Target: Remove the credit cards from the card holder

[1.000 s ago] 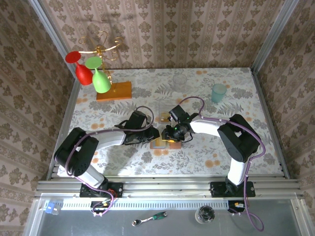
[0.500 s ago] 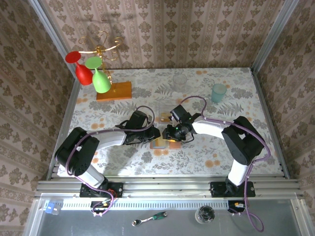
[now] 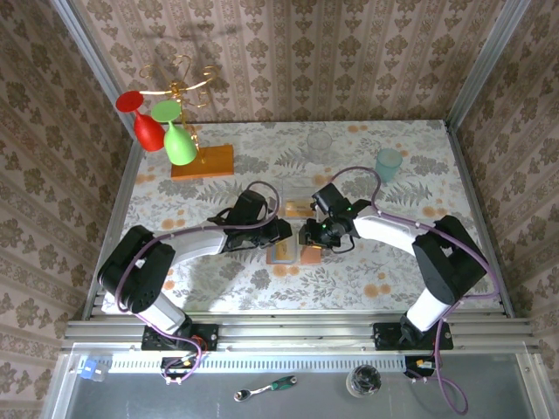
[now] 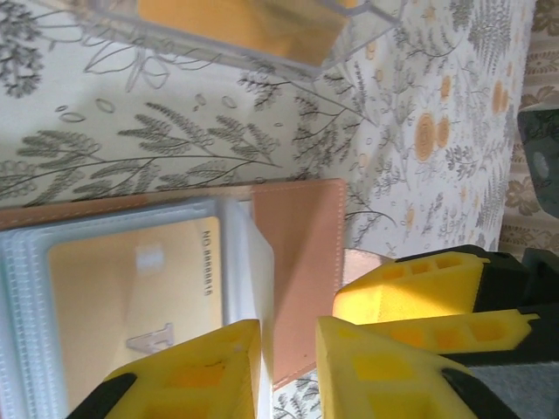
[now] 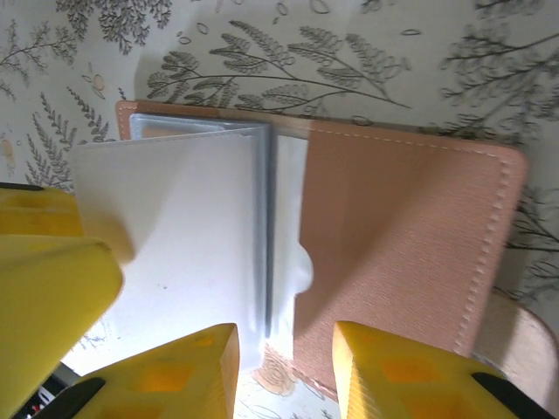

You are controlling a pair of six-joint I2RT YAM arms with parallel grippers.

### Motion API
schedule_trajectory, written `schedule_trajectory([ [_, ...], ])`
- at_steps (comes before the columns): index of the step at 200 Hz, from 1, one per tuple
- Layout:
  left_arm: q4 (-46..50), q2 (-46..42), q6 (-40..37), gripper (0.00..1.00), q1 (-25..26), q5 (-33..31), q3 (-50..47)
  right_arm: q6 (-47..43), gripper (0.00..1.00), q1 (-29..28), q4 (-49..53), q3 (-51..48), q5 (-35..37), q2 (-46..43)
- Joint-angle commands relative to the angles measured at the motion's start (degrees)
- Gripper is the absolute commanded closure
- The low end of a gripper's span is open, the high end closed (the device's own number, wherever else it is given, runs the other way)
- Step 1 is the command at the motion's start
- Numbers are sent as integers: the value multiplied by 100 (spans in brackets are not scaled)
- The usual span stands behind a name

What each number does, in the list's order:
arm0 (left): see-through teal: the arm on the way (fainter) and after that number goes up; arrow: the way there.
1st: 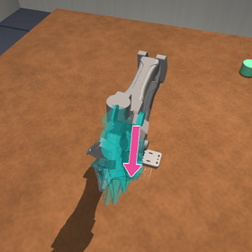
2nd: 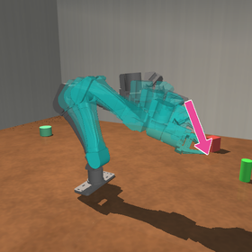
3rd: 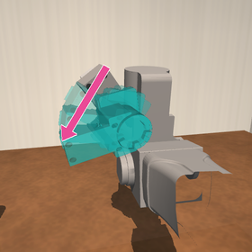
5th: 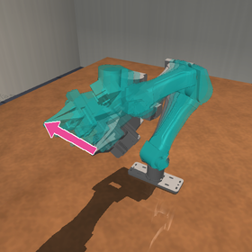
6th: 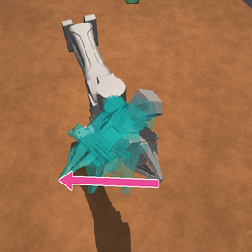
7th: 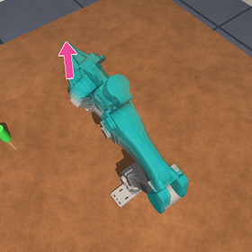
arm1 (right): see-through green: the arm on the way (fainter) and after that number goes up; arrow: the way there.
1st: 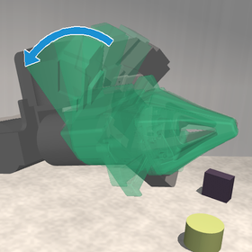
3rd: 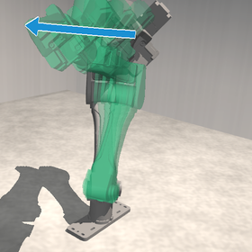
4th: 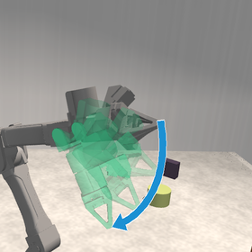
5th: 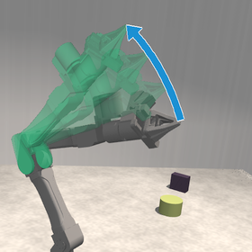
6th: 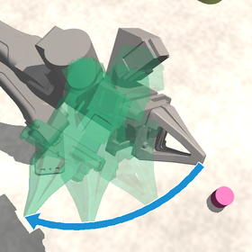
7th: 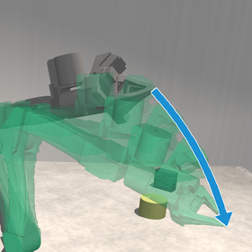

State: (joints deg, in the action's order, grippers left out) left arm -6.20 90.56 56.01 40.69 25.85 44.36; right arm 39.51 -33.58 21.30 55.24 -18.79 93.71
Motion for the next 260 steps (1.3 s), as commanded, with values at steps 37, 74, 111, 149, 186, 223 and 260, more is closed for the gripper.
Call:
schedule_trajectory([
  [37,22,497,86,67,214,187,507,-336,64,184,665,-227,616,-546],
  [74,-49,792,138,64,345,248,739,-452,63,288,816,-346,867,-643],
  [111,-48,1018,156,61,427,304,914,-586,61,308,915,-379,1220,-619],
  [149,-70,1226,185,59,484,358,1047,-635,60,326,919,-392,1236,-473],
  [186,-84,1332,191,58,503,381,1092,-659,58,326,893,-359,1280,-316],
  [223,-117,1352,200,57,505,387,1064,-697,56,326,902,-280,1314,-157],
  [260,-159,1349,209,57,506,401,1045,-733,52,326,920,-183,1406,4],
])
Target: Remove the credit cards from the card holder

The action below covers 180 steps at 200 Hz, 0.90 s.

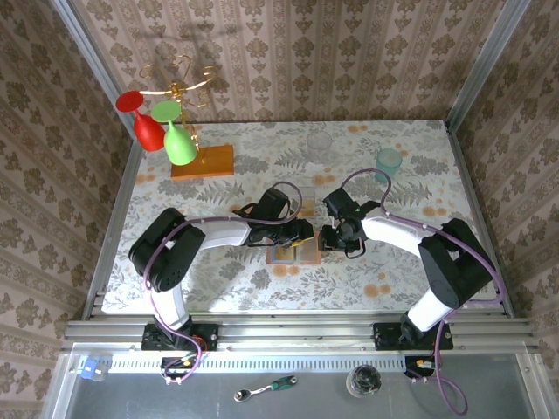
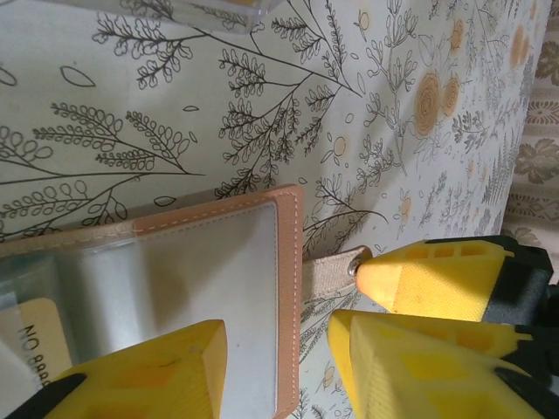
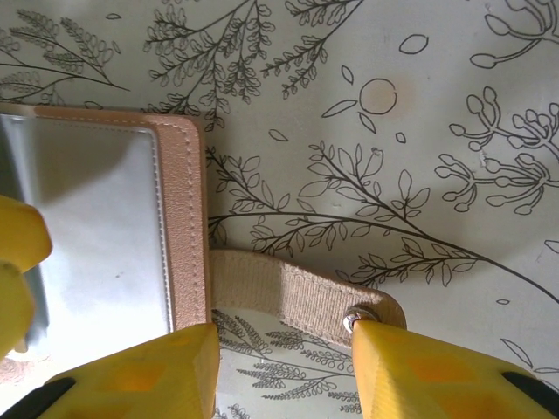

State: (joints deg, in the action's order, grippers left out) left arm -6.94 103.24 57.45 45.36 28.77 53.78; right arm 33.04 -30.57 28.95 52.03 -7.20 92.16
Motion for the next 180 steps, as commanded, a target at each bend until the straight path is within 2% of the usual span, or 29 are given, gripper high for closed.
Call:
schedule_trajectory([
  [1,-82,82,64,57,41,105,96,-86,52,24,155,135,247,165],
  [39,-105,59,56,57,25,110,38,-128,47,-40,480,267,319,439],
  [180,-261,-180,82,57,-102,100,-281,-284,39,-696,1664,1284,1194,1765],
])
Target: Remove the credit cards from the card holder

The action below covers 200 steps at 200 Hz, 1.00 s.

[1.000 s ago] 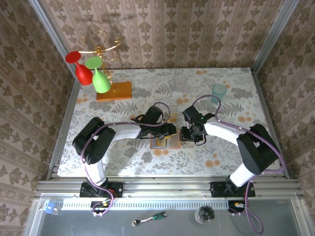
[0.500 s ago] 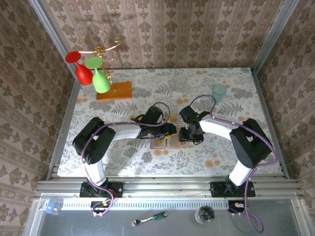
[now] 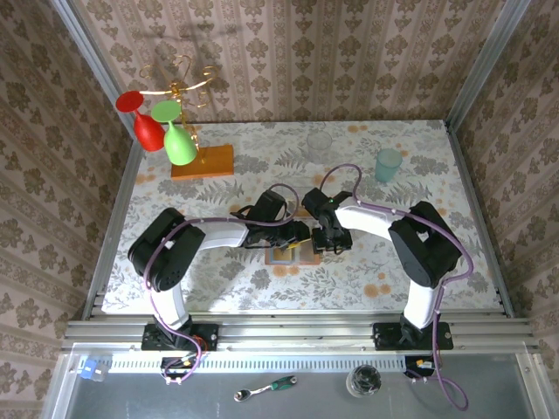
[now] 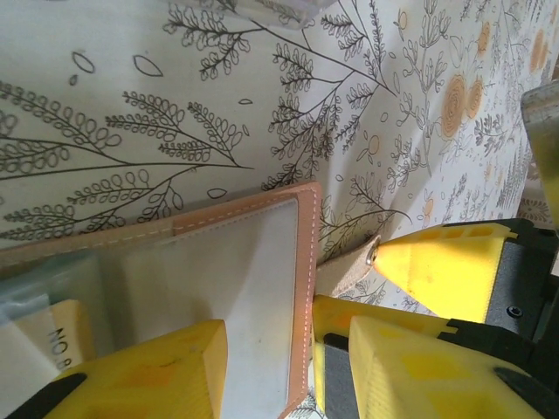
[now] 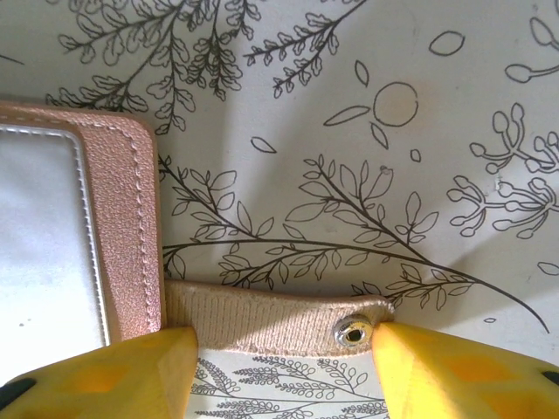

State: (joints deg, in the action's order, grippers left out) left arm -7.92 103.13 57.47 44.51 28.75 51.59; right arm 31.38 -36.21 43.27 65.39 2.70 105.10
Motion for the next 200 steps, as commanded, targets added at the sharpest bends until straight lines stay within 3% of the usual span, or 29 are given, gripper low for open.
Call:
schedule_trajectory([
  [1,-164,-170,80,57,-19,103,-67,-111,39,-136,238,-48,209,478],
  [62,-271,-367,97,57,-117,104,-209,-75,38,-195,244,-1,160,600],
  [147,-534,-561,155,57,-165,202,-142,-18,39,-202,645,332,351,-531],
  [200,-84,-911,-112,58,-307,20,-195,-73,41,-220,807,609,286,-776],
])
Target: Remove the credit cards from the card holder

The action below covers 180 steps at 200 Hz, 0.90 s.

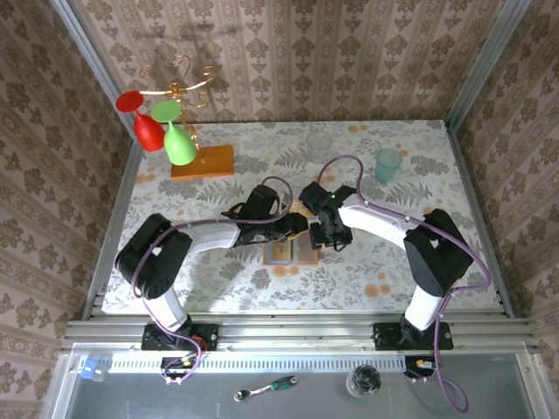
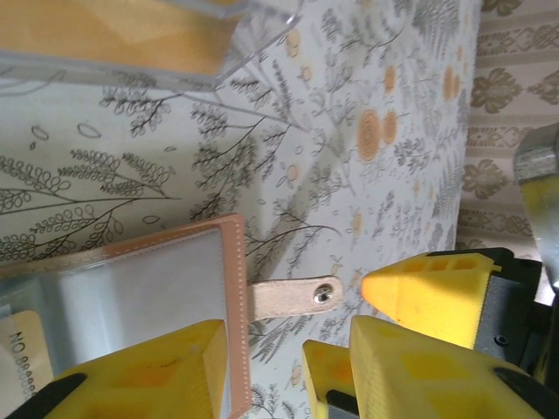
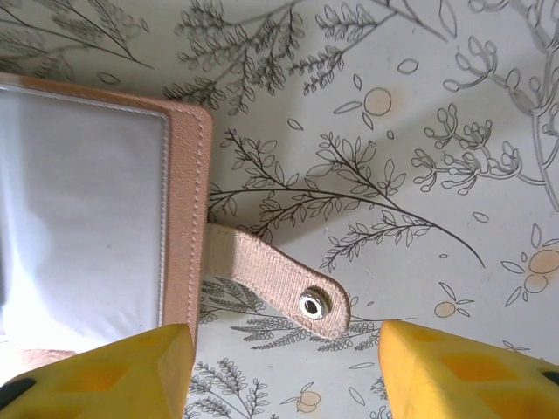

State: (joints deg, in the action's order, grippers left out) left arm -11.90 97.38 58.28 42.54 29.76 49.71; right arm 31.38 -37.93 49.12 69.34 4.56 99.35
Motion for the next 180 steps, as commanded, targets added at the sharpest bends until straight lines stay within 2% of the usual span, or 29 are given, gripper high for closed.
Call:
schedule_trajectory([
  [1,326,-344,-198,58,-117,-87,-11,-76,41,-47,221,217,99,-203],
  [30,752,-604,-438,59,-274,-247,-166,-78,42,-91,152,372,-69,-181],
  [69,1324,-981,-755,61,-477,-539,-469,50,44,-109,-324,400,-678,-109],
  [117,1279,-1312,-739,66,-786,-555,-1067,299,46,-107,-1085,225,-1441,50],
  [180,1190,-1258,-783,78,-932,-383,-1246,903,48,-100,-2513,-259,-2522,328],
])
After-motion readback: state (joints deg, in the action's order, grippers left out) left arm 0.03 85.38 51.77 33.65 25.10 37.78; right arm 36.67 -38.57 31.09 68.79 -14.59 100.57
